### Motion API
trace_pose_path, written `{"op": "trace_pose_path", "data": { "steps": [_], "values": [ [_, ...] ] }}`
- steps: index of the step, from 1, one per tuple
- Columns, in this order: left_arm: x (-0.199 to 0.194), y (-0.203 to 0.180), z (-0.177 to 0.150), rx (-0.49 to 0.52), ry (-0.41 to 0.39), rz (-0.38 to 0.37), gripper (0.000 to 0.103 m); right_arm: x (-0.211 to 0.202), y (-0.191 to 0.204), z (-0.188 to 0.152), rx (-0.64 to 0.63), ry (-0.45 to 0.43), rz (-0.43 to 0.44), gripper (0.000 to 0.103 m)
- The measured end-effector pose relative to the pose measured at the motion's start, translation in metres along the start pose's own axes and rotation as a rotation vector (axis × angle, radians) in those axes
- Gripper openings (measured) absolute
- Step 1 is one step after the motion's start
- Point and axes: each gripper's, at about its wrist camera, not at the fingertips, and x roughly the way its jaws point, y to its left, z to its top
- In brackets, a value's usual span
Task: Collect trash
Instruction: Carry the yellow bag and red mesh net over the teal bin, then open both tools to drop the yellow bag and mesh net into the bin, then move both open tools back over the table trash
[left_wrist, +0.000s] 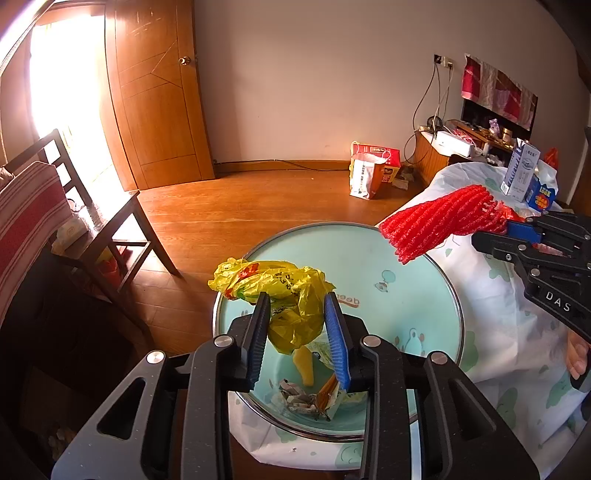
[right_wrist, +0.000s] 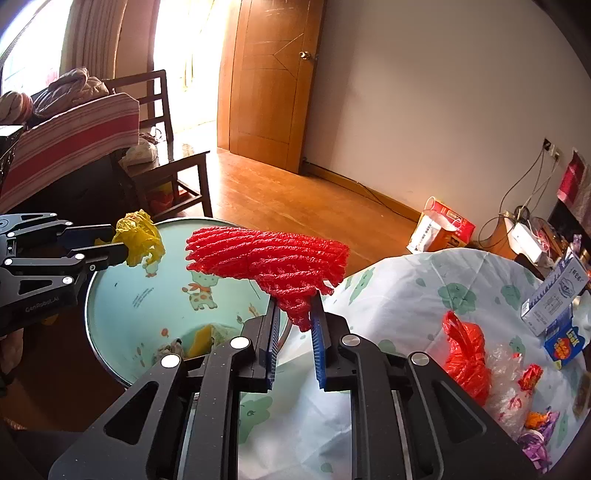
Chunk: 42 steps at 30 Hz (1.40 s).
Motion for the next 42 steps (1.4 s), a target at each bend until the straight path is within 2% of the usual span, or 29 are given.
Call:
{"op": "trace_pose_path", "data": {
  "steps": [2,7,8,12,17,20,25,32,39,42],
  "values": [
    [0.0,-0.001,0.0,0.002,-0.001,-0.002,0.036,0.0,0.002,-0.001,-0.008,-0.001,0.006,0.023],
    [-0.001,-0.003,0.0,0.003,-0.007,0.002,0.048,0.0,0.004,-0.002,-0.006,-0.005,0.007,0.048],
    [-0.001,-0.003,-0.001,0.002,-0.01,0.004,0.052,0.0,0.004,-0.003,-0.004,-0.005,0.008,0.049],
    [-0.001,-0.004,-0.001,0.003,-0.01,0.008,0.057,0.0,0.002,-0.007,0.006,-0.002,0.006,0.054],
    [-0.001,-0.007,-0.003,0.002,-0.01,0.012,0.071,-0.008,-0.003,-0.014,0.034,-0.003,-0.009,0.057],
    [0.0,-0.011,-0.006,0.005,-0.005,0.002,0.072,-0.019,-0.01,-0.021,0.048,-0.009,-0.026,0.058],
    [0.005,-0.029,-0.012,0.034,0.014,-0.023,0.072,-0.061,-0.035,-0.044,0.107,-0.045,-0.078,0.061],
    [0.011,-0.077,-0.016,0.115,0.031,-0.086,0.072,-0.135,-0.096,-0.1,0.238,-0.079,-0.212,0.065],
    [0.013,-0.126,-0.01,0.172,0.018,-0.143,0.073,-0.176,-0.184,-0.171,0.453,-0.006,-0.424,0.065],
    [0.016,-0.143,-0.004,0.182,0.012,-0.159,0.073,-0.185,-0.211,-0.191,0.518,0.011,-0.489,0.065]
  ]
}}
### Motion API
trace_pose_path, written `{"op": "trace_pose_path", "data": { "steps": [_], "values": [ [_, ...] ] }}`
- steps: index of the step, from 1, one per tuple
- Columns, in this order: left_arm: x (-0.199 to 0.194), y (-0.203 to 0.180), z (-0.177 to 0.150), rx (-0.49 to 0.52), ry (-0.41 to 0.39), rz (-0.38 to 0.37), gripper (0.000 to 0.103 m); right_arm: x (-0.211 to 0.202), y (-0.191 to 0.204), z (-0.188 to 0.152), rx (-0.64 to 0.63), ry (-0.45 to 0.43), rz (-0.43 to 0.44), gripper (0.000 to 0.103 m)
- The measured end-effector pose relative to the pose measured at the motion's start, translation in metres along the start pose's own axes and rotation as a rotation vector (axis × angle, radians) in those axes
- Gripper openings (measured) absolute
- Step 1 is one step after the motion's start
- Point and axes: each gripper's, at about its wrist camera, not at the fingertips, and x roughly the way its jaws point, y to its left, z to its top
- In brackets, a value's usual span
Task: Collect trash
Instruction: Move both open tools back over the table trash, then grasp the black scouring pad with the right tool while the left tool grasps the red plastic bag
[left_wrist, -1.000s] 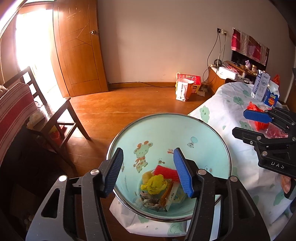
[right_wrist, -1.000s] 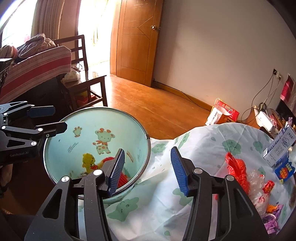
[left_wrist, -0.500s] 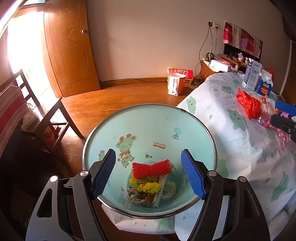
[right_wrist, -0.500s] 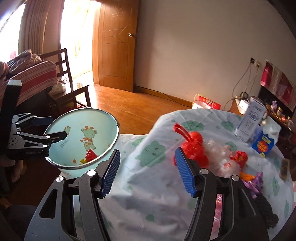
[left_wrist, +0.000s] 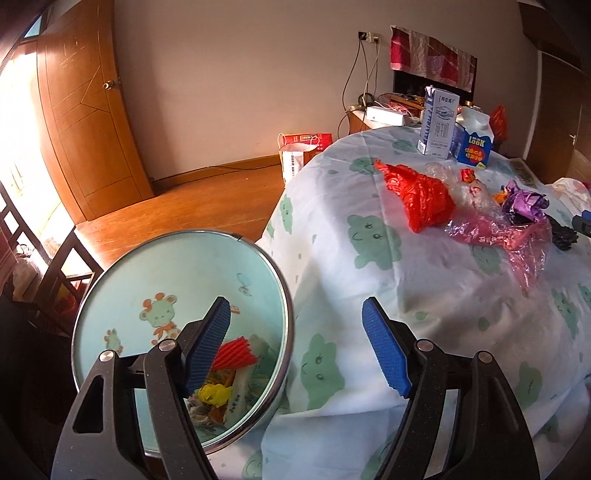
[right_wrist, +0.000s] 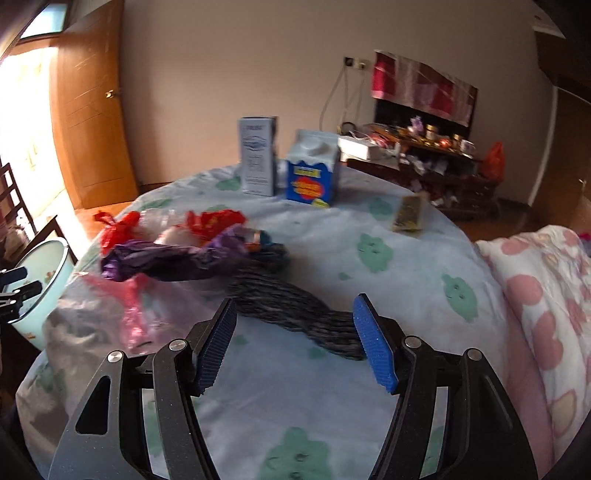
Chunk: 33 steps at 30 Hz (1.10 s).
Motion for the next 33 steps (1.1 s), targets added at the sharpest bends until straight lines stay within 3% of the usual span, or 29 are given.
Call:
{"op": "trace_pose_path", "data": {
  "steps": [4,11,16,17,21,33],
  "values": [
    [0.008,-0.013,0.01,0.002,-0.003,-0.011,0.073,0.01,-0.032,-0.002,0.056,0.02,-0.045,0.065],
    [0.021,-0.024,0.015,0.01,0.01,-0.009,0.073,0.039,-0.035,-0.002,0.066,0.115,-0.02,0.065],
    [0.025,-0.026,0.014,0.015,0.022,-0.009,0.073,0.053,-0.04,-0.002,0.097,0.193,0.071,0.044],
    [0.025,-0.027,0.014,0.016,0.022,-0.009,0.073,0.054,-0.039,-0.003,0.098,0.194,0.081,0.042],
    [0.023,-0.032,0.02,0.021,0.015,-0.018,0.073,0.047,-0.038,-0.004,0.097,0.166,0.105,0.016],
    [0.022,-0.079,0.063,0.08,-0.041,-0.067,0.073,0.013,-0.075,-0.006,0.189,0.029,0.092,0.013]
  ]
}}
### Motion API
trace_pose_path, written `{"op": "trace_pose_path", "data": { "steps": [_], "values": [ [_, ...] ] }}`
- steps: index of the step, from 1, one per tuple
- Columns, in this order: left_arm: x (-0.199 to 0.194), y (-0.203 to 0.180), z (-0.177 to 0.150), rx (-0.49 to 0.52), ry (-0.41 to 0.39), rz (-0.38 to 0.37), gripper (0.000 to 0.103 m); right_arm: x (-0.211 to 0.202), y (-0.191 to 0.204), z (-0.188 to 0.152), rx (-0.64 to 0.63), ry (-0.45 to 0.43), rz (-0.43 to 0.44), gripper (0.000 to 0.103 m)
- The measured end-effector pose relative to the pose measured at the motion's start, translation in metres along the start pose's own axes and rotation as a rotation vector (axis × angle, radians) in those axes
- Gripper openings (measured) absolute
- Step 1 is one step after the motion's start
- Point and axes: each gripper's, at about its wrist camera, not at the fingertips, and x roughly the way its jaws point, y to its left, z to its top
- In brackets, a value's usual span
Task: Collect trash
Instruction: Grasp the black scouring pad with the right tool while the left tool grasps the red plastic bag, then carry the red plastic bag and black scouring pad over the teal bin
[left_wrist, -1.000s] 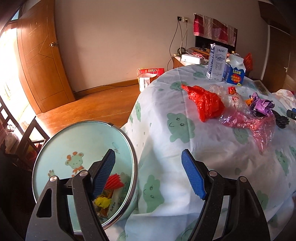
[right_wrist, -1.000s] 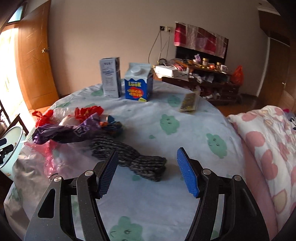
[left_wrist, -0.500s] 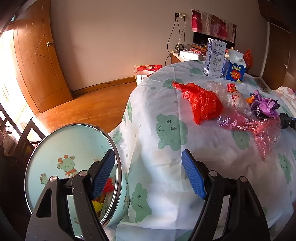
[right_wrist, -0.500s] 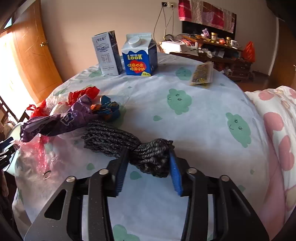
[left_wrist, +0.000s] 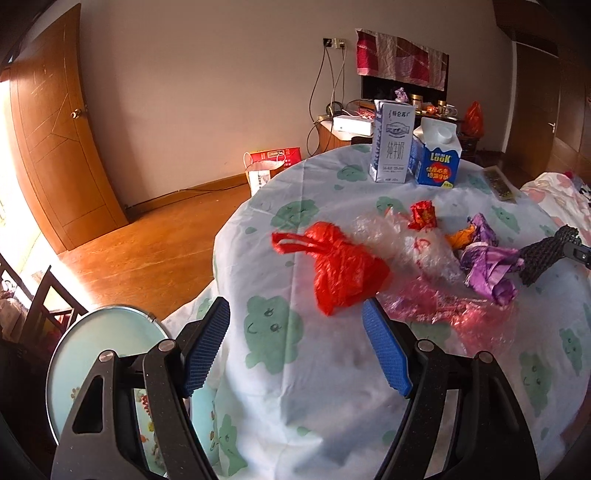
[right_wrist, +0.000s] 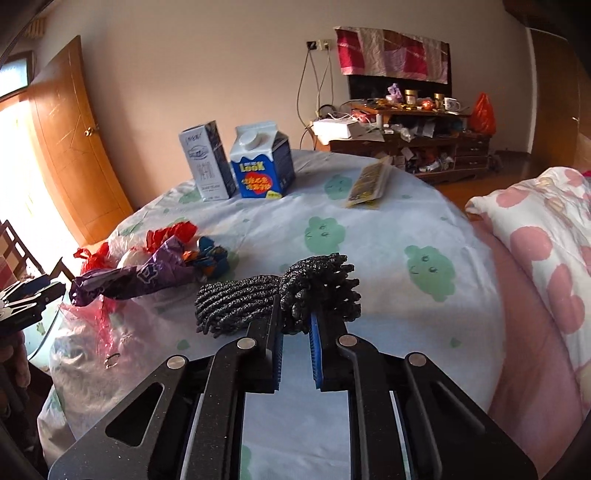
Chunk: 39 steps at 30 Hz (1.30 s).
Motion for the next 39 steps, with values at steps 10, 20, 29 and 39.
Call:
{"op": "trace_pose_path", "data": {
  "steps": [10,20,29,39],
  "values": [
    [0.045,-0.019,0.013,0.028,0.088,-0.054,0.016,-0.003,-0.017,-0.009,0.039,-0.021,0.027,0.013],
    [0.012,-0.007,0.005,0.043,0.032,-0.064,0.006,-0.022,0.004,0.001,0.018,-0.09,0.056,0.013],
    [-0.032,0.025,-0.001,0.01,-0.039,-0.052,0.006,-0.039,0.045,0.027,-0.036,-0.156,0.101,0.013],
    [-0.053,0.059,-0.02,-0.01,-0.043,-0.01,0.006,-0.025,0.111,0.045,-0.099,-0.156,0.185,0.013]
  ]
}}
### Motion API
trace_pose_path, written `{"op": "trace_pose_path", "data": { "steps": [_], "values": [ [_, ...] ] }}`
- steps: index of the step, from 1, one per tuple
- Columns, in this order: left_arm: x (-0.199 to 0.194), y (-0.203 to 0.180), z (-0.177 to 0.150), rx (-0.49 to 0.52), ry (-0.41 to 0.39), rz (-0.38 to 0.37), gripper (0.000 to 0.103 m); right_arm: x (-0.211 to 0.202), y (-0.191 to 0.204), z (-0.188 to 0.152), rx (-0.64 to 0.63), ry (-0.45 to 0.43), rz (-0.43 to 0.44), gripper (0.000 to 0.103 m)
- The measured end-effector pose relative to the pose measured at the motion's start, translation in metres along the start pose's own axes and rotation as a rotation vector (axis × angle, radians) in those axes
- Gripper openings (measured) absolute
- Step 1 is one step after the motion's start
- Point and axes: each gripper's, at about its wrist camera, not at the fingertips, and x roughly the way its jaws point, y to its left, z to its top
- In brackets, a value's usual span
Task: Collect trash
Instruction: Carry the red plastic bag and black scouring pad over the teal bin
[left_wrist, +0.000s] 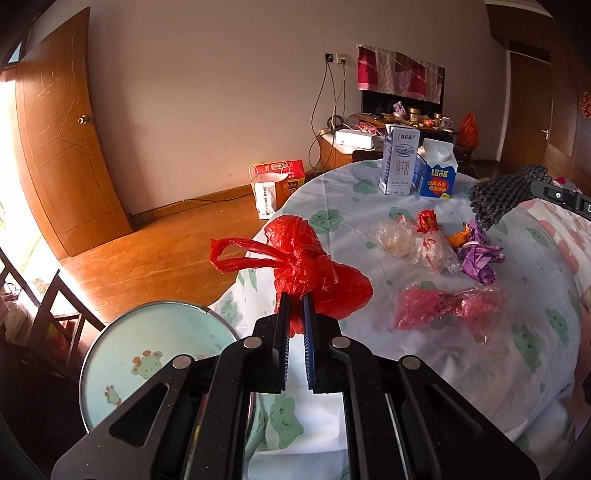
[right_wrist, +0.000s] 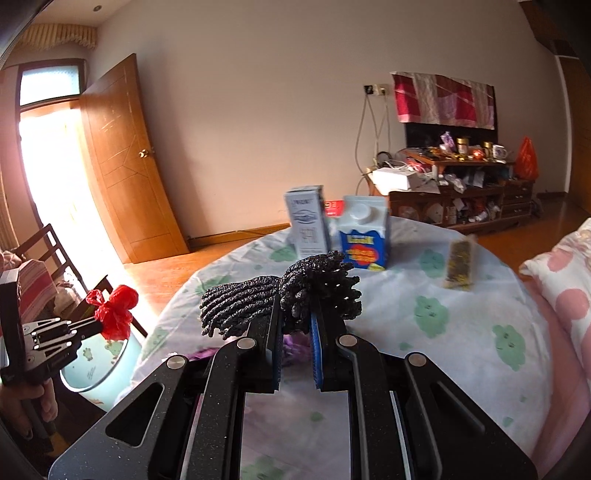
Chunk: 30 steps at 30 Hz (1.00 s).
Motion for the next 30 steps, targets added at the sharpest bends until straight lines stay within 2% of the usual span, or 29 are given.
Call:
{"op": "trace_pose_path", "data": {
  "steps": [14,30],
  "values": [
    [-0.017,0.055,-0.031,-0.074,0.028,0.081,0.006,0.048,0.091,0.005,-0.105,0.052,0.116,0.014],
    [-0.031,0.096,-0.06,-0.118,0.058,0.144,0.006,0.079,0.163,-0.007,-0.207,0.104,0.201,0.014]
  ]
}}
